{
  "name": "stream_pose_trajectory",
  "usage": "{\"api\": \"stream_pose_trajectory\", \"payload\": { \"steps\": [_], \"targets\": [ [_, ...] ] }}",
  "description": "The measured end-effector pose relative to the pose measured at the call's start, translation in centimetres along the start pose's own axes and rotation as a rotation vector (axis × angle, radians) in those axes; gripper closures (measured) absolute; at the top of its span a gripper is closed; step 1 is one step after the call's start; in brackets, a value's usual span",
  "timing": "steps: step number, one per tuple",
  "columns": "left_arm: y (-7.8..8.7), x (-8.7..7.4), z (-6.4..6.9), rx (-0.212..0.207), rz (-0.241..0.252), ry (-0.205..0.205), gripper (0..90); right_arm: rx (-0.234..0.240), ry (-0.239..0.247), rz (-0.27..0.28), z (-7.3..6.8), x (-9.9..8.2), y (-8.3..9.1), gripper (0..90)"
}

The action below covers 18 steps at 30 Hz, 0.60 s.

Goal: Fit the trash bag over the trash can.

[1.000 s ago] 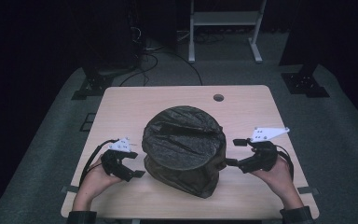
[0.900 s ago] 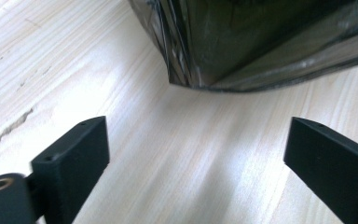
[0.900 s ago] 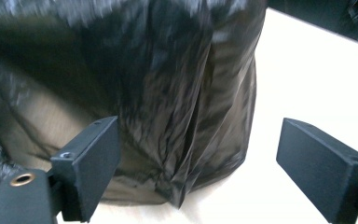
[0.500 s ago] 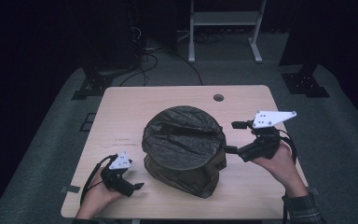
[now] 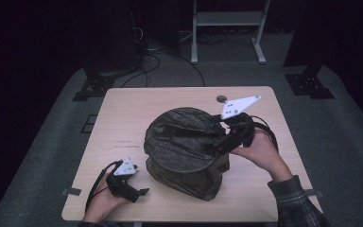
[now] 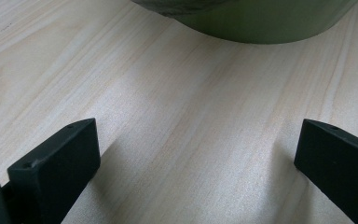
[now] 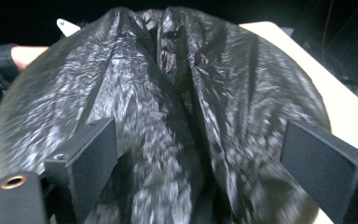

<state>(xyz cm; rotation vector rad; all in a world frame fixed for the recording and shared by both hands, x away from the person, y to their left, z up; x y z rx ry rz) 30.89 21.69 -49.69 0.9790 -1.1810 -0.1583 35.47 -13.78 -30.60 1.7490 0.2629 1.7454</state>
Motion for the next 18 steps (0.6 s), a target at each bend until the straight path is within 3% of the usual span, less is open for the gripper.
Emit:
{"api": "stream_pose_trajectory", "payload": {
  "steps": [5, 18],
  "targets": [
    [-0.1, -0.1, 0.0, 0.001, 0.012, 0.001, 0.0, 0.039, 0.021, -0.087, -0.2, 0.8, -2.4, 10.1],
    [-0.1, -0.1, 0.0, 0.002, 0.014, 0.003, 0.0, 0.094, 0.061, -0.290, -1.2, 1.2, -6.6, 10.1]
  ]
}}
Point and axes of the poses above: each handheld gripper's, and its own axes: y roughly backward along the jaws, x roughly out of its top, z roughly to its right, the point moved 2 cm from there along -y, roughly forward along the jaws, and after that the axes turned 4 degrees about y, right-handed, at the moved point
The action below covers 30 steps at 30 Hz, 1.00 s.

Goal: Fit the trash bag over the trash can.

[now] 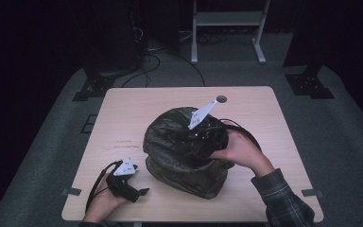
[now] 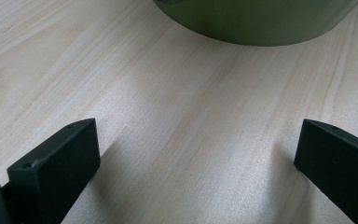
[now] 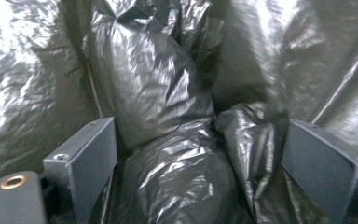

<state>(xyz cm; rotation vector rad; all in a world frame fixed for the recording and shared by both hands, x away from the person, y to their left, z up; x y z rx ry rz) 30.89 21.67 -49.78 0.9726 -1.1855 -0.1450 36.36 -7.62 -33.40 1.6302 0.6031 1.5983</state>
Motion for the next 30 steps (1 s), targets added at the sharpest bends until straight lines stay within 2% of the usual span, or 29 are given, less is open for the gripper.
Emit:
{"api": "stream_pose_trajectory", "payload": {
  "steps": [2, 4, 10, 14, 16, 18, 22, 26, 30],
  "targets": [
    [0.0, 0.0, 0.0, 0.001, 0.000, 0.001, 0.0, 0.009, 0.006, -0.038, -0.1, 0.1, -0.4, 10.2],
    [0.0, 0.0, 0.0, 0.001, -0.001, 0.001, 0.0, 0.014, -0.002, -0.053, -0.1, 0.1, -0.5, 10.2],
    [0.0, 0.0, 0.0, 0.002, -0.001, 0.003, 0.0, 0.049, -0.020, -0.173, -0.1, 0.4, -1.1, 10.2],
    [0.0, 0.0, 0.1, 0.002, -0.001, 0.003, 0.0, 0.066, -0.023, -0.207, 0.0, 0.4, -1.3, 10.1],
    [0.0, 0.0, 0.1, 0.003, -0.001, 0.004, 0.0, 0.055, -0.021, -0.193, -0.1, 0.5, -1.2, 10.0],
    [0.0, 0.0, 0.1, 0.003, -0.001, 0.003, 0.0, 0.015, -0.011, -0.161, 0.0, 0.7, -0.6, 10.0],
    [0.0, 0.0, 0.1, 0.004, -0.001, 0.003, 0.0, -0.019, -0.024, -0.075, 0.3, 1.5, 1.5, 10.0],
    [0.0, 0.0, 0.1, 0.003, -0.001, 0.003, 0.0, -0.001, -0.004, 0.025, 0.3, 3.3, 3.0, 10.0],
    [0.0, 0.0, 0.1, 0.004, -0.001, 0.003, 0.0, 0.013, 0.019, 0.082, 0.2, 5.3, 2.6, 9.9]
  ]
}}
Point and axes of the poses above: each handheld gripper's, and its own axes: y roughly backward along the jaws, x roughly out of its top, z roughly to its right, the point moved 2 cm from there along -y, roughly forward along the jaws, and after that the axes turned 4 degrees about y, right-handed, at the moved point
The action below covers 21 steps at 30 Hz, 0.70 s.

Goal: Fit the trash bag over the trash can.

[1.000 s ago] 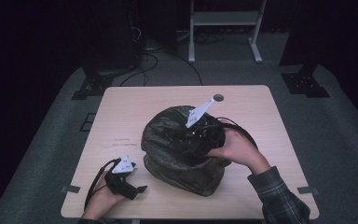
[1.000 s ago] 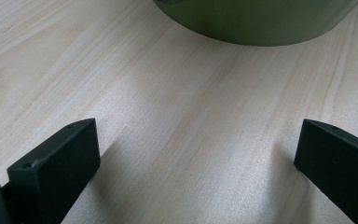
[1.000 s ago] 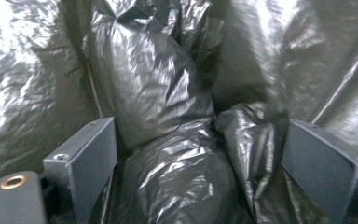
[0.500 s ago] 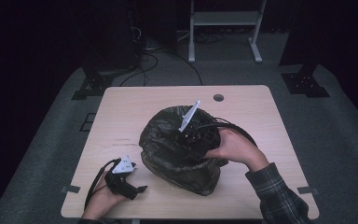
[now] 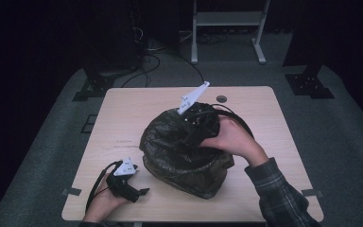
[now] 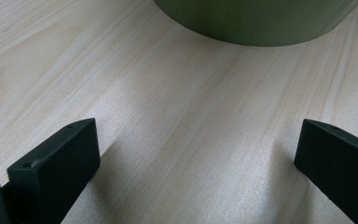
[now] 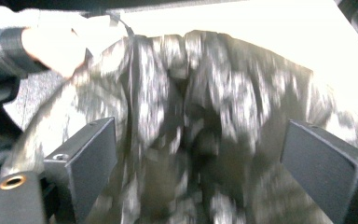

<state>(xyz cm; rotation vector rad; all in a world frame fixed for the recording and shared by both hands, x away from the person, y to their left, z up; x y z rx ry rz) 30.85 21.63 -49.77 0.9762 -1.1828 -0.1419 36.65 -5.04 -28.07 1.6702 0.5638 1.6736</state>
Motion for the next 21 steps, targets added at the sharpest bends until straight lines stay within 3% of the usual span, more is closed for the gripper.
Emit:
{"api": "stream_pose_trajectory", "payload": {
  "steps": [8, 17, 21],
  "targets": [
    [0.0, 0.0, 0.0, 0.000, 0.000, 0.000, 0.0, 0.046, 0.003, -0.028, 0.6, 2.0, -4.6, 10.0],
    [0.0, 0.0, 0.0, 0.000, -0.001, 0.000, 0.0, 0.074, 0.008, -0.108, 0.4, 1.6, -7.7, 9.9],
    [0.0, 0.0, 0.0, 0.000, -0.001, 0.000, 0.0, 0.085, -0.001, -0.173, 0.2, 1.3, -8.8, 9.9]
  ]
}}
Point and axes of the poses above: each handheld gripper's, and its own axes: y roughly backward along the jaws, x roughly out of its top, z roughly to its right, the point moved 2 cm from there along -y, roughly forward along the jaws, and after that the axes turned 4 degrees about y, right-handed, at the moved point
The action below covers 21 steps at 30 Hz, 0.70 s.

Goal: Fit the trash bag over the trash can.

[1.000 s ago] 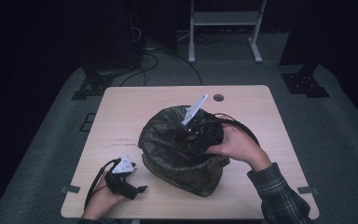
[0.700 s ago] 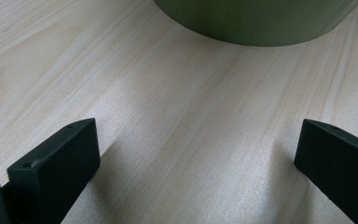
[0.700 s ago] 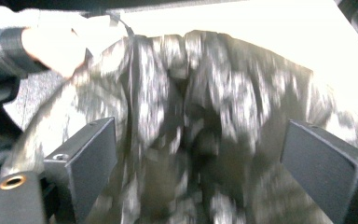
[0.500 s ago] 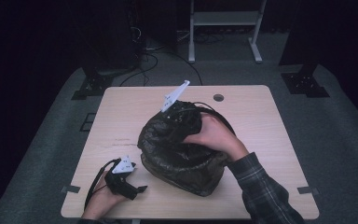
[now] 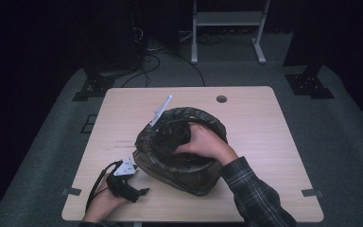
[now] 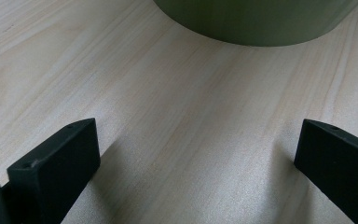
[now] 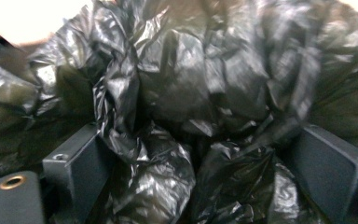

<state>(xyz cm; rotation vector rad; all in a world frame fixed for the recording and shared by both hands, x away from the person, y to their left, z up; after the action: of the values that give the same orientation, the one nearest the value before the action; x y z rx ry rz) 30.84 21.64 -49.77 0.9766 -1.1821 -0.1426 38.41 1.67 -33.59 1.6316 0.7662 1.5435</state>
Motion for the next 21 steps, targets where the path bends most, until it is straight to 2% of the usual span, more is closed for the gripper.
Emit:
{"api": "stream_pose_trajectory", "payload": {
  "steps": [3, 5, 10, 12, 15, 17, 21],
  "targets": [
    [0.0, 0.0, 0.0, 0.001, 0.000, 0.001, 0.0, 0.002, -0.003, -0.051, 0.0, -0.1, -0.7, 9.8],
    [0.0, 0.0, 0.0, 0.001, 0.000, 0.001, 0.0, -0.007, 0.006, -0.064, -0.1, -0.1, -0.9, 9.9],
    [0.0, 0.0, 0.0, 0.000, 0.000, 0.000, 0.0, -0.034, 0.008, 0.002, 0.0, 0.0, 0.8, 9.8],
    [0.0, 0.0, 0.0, 0.000, 0.000, 0.000, 0.0, -0.047, -0.010, 0.026, 0.4, -0.1, 2.1, 9.8],
    [0.0, 0.0, 0.0, 0.000, 0.000, -0.001, 0.0, -0.072, -0.038, 0.031, 1.5, -0.7, 3.1, 9.9],
    [0.0, 0.0, 0.0, 0.000, 0.000, -0.001, 0.0, -0.086, -0.084, 0.026, 2.5, -1.3, 3.3, 9.8],
    [0.0, 0.0, 0.0, -0.001, 0.001, 0.000, 0.0, -0.112, -0.114, 0.005, 3.4, -2.0, 3.1, 9.8]
  ]
}}
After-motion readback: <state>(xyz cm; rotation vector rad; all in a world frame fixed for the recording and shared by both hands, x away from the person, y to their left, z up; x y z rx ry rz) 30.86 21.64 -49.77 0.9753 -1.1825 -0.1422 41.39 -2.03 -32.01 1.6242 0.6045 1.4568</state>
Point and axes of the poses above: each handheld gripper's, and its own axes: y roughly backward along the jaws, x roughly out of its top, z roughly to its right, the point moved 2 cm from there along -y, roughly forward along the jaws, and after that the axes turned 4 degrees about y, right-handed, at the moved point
